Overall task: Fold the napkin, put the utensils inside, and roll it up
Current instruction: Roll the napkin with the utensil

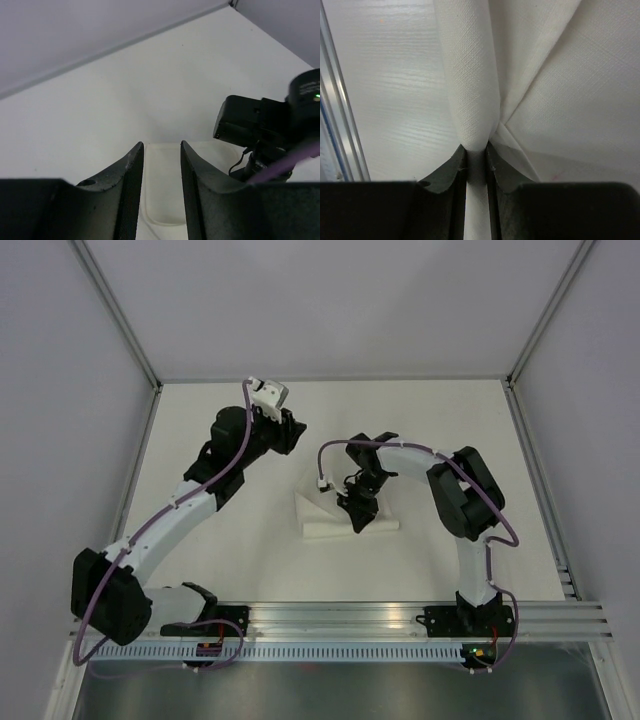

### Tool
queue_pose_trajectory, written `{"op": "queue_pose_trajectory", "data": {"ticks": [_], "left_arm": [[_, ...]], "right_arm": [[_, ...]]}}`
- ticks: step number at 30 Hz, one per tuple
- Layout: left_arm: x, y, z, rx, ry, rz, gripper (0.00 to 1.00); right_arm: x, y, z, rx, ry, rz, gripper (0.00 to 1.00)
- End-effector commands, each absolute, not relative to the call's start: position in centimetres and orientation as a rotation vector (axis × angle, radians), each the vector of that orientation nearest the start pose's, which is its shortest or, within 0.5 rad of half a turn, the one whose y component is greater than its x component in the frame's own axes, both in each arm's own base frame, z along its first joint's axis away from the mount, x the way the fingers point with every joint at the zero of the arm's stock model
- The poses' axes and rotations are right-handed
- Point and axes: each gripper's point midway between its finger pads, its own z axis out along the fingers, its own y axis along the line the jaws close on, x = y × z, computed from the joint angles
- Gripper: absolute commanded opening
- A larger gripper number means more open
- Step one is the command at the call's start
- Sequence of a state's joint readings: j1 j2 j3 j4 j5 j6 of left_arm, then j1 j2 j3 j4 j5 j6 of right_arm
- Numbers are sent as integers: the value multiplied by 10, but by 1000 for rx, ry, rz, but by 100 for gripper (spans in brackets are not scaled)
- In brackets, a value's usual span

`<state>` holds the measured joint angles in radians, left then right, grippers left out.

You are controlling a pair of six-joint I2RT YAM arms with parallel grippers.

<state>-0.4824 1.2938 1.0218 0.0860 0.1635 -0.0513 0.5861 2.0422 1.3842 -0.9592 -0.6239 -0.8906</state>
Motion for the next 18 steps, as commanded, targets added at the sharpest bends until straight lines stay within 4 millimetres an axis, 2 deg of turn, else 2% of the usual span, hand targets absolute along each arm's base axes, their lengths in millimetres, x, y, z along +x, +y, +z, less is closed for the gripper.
{"op": "queue_pose_trajectory", "data": {"ticks": [1, 3, 4, 6, 7, 9, 12, 13, 15, 16, 18], "left_arm": [[355, -230, 291, 564, 1591, -440, 41], [342, -232, 295, 609, 1542, -367, 42], [327, -248, 287, 698, 1502, -337, 43], [312, -255, 285, 745, 1464, -289, 43], [297, -269, 277, 821, 1439, -289, 43], [284, -279, 268, 884, 1432, -278, 43], [262, -298, 237, 1020, 1450, -242, 43], [250, -309, 221, 1089, 1454, -236, 43], [239, -318, 200, 1165, 1468, -212, 43], [229, -326, 178, 1231, 1482, -188, 43], [221, -332, 157, 1296, 1495, -160, 43]], "right_arm": [[219, 219, -20, -2043, 2386, 1039, 16], [217, 218, -26, -2037, 2426, 1100, 16], [226, 221, -24, -2031, 2417, 1099, 16], [225, 219, -31, -2029, 2461, 1134, 16], [232, 223, -30, -2024, 2449, 1129, 16], [232, 222, -35, -2016, 2486, 1155, 16], [237, 223, -39, -2014, 2512, 1173, 16], [241, 224, -39, -2006, 2514, 1170, 17], [240, 224, -42, -2003, 2539, 1191, 17], [242, 225, -43, -1997, 2539, 1194, 17], [241, 224, -45, -1993, 2557, 1204, 17]]}}
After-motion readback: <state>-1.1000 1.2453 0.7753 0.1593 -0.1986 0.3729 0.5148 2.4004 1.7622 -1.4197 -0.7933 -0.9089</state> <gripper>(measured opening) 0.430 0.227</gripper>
